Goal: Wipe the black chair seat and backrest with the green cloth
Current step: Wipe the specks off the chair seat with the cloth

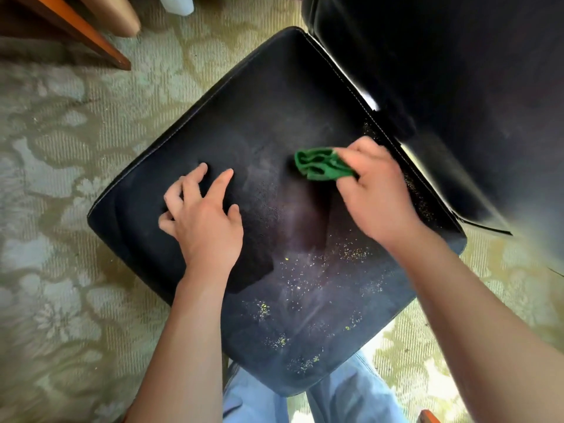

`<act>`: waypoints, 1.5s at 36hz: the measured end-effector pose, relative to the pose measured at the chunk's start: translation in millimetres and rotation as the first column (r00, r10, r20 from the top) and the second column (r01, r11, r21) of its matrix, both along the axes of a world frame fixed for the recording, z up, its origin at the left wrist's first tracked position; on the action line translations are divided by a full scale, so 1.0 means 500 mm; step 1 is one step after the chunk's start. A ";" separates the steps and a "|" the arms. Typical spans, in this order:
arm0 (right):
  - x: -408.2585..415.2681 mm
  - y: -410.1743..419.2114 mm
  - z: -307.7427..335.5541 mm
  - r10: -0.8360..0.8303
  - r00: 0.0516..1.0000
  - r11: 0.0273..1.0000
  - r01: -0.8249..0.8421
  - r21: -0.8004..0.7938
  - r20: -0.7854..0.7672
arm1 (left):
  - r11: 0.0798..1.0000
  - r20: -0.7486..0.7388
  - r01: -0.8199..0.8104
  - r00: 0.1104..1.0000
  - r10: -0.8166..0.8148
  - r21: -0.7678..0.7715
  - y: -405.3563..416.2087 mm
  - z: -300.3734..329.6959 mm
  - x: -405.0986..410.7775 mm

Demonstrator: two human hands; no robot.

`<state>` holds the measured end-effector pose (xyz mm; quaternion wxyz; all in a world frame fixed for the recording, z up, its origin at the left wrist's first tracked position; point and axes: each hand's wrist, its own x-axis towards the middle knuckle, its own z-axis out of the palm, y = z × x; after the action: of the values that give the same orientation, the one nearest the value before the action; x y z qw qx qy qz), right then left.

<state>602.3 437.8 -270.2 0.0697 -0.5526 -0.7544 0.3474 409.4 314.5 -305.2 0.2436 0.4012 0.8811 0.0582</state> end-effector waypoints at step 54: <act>0.112 -0.013 -0.069 -0.526 0.813 0.850 0.511 0.128 0.250 | 0.961 -0.004 0.273 0.962 -0.274 -0.050 0.096 -0.005 0.092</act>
<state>658.1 431.4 -304.6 0.0712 -0.7778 -0.5866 0.2143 455.6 362.5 -307.5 0.2540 0.5133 0.8197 0.0004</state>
